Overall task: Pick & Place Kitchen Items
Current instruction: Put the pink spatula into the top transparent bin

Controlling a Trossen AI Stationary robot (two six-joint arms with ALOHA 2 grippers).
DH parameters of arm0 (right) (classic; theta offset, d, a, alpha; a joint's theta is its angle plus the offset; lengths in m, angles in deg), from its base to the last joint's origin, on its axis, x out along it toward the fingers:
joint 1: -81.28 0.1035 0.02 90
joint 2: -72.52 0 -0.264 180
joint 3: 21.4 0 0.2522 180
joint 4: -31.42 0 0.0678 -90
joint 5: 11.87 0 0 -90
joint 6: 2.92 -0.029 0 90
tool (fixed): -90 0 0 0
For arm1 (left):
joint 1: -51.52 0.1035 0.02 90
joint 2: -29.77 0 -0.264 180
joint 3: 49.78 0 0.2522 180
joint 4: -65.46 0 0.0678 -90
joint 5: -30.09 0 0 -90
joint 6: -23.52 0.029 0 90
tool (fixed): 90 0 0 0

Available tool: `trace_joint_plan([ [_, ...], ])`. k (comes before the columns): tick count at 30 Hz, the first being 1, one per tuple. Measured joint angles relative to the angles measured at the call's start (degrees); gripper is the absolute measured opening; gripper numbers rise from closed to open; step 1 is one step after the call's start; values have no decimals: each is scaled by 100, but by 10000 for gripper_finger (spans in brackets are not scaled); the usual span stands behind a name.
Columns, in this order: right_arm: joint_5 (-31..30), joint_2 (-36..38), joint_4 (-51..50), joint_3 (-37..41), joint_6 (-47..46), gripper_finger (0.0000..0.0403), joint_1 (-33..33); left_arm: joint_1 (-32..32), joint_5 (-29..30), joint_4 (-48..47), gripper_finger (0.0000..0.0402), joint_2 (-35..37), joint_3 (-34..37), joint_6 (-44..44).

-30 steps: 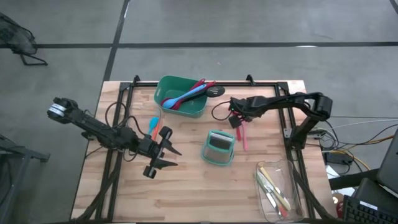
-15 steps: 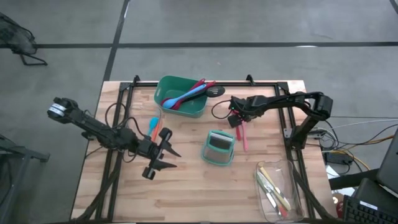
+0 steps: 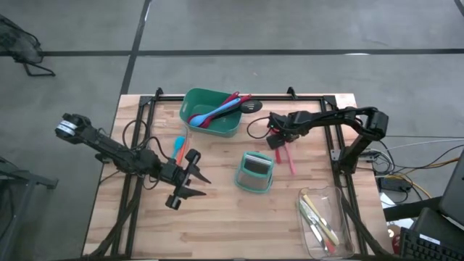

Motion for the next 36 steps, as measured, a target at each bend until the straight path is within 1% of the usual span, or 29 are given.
trace_joint_plan([
  [6,-48,24,-140,0,294,60,0,-9,-2,-7,172,0,0,-8],
  [9,-79,140,-325,-40,381,28,-9,-9,-2,-37,172,0,2,-24],
  [11,-78,291,-424,-76,432,18,-9,-9,-1,-82,172,0,2,-44],
  [14,-50,633,-808,-80,460,18,-7,-9,0,-140,172,0,2,-44],
  [16,-69,958,-691,-165,472,18,-2,-9,2,-146,172,0,2,-44],
  [19,-101,1465,-776,-161,480,17,43,-9,16,-224,172,0,2,-63],
  [24,-108,2525,-683,-207,731,17,76,0,60,-246,172,0,4,-63],
  [28,-129,3367,-619,-485,840,17,117,19,120,-303,172,0,4,-37],
  [32,-128,4005,-478,-790,835,17,443,22,475,-400,172,0,4,-15],
  [36,-131,4469,381,-861,996,17,1111,26,652,-443,172,0,4,-28],
])
